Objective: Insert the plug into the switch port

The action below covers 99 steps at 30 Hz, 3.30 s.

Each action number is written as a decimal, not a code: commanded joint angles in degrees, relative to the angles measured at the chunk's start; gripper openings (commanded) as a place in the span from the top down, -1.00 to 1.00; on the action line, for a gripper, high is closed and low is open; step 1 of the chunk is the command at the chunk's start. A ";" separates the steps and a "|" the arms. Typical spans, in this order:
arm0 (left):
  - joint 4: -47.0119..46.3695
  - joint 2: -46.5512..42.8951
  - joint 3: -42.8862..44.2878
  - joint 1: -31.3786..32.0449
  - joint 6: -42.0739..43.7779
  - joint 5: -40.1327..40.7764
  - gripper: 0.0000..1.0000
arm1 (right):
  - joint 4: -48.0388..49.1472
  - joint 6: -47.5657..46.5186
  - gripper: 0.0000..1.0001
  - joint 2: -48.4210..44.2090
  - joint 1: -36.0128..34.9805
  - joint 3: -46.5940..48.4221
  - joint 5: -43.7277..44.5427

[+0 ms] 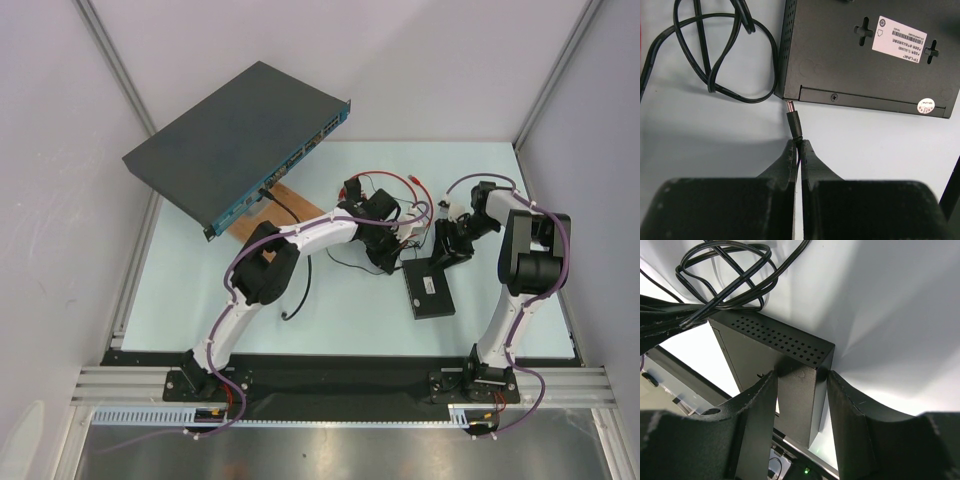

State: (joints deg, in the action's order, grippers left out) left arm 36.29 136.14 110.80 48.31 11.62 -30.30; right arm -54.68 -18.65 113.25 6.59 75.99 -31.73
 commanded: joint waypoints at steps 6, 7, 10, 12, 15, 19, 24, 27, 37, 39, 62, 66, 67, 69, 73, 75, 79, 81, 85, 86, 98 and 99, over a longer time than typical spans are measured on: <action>-4.39 -2.98 -0.06 0.46 1.83 -3.80 0.99 | -0.34 0.29 0.05 0.13 -0.79 -0.05 -1.76; -4.91 -3.33 -0.32 0.46 1.83 -3.88 1.00 | -0.34 0.29 0.05 0.13 -0.88 -0.05 -1.85; -5.71 -3.77 -1.12 0.46 1.57 -4.15 0.99 | -0.43 0.11 0.05 0.21 -0.88 -0.22 -1.85; -6.06 -3.86 -1.38 0.46 1.39 -4.24 0.99 | -0.52 0.02 0.05 0.13 -0.88 -0.22 -1.85; -6.32 -4.21 -1.55 0.38 1.39 -4.15 0.99 | -0.61 -0.33 0.05 0.13 -0.79 -0.31 -1.76; -7.20 -4.91 -2.26 0.38 1.30 -3.62 0.99 | -0.61 -0.51 0.05 0.39 -0.79 -0.31 -1.59; -7.03 -5.53 -2.87 0.03 2.09 -3.88 0.99 | -0.61 -0.59 0.06 0.57 -0.70 -0.05 -1.94; -7.38 -6.06 -3.49 -0.06 2.53 -3.89 0.99 | -0.78 -0.77 0.05 0.57 -0.70 0.04 -2.20; -7.55 -7.02 -4.54 -0.77 3.32 -3.89 0.99 | -2.36 -1.73 -0.09 1.09 0.18 0.92 -3.17; -7.47 -7.11 -4.63 -0.77 3.67 -4.06 0.99 | -2.37 -1.74 -0.10 1.27 0.26 1.01 -3.08; -8.08 -8.26 -4.81 -0.77 4.64 -7.23 1.00 | -2.63 -1.91 -0.12 1.71 0.27 1.27 -3.08; -7.90 -7.90 -4.54 -0.77 4.82 -6.79 0.99 | -2.54 -2.00 -0.11 1.71 0.27 1.27 -3.17; -7.90 -7.82 -4.37 -0.77 4.73 -6.87 0.99 | -2.63 -2.00 -0.12 1.80 0.27 1.36 -3.25; -7.90 -7.21 -4.19 -0.77 4.73 -6.35 0.99 | -2.54 -2.09 -0.11 1.71 0.27 1.36 -3.69; -5.80 -4.48 -1.83 -0.77 4.47 -5.99 0.99 | -2.80 -2.18 -0.04 1.80 0.27 1.45 -5.01; -5.88 -3.78 -1.12 -0.77 4.03 -5.30 0.99 | -2.98 -2.35 -0.01 1.88 0.27 1.45 -5.89; -6.41 -3.16 -0.77 -0.77 3.59 -4.33 0.99 | -3.42 -2.79 -0.01 1.88 0.27 1.18 -6.59; -6.32 -2.98 -0.59 -0.77 3.41 -4.15 0.99 | -3.60 -2.96 0.00 1.97 0.18 1.27 -6.94; -6.94 -2.63 -0.68 -0.68 3.24 -3.10 0.99 | -3.68 -2.79 0.02 2.41 0.18 1.27 -8.17; -6.94 -2.54 -0.59 -0.68 3.15 -2.92 0.99 | -3.77 -2.88 0.02 2.59 0.18 1.27 -8.35; -8.08 -1.66 -0.50 -0.59 2.80 0.68 0.99 | -3.86 -3.76 0.05 2.68 0.18 1.27 -8.18; -8.60 -1.75 -0.76 -0.59 2.80 1.12 0.99 | -3.95 -3.84 0.05 2.68 0.09 1.36 -8.00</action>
State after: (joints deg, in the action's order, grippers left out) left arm 33.12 134.04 107.70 47.48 14.46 -30.09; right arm -56.71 -21.71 115.20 7.38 76.20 -35.88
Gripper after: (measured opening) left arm 0.017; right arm 0.480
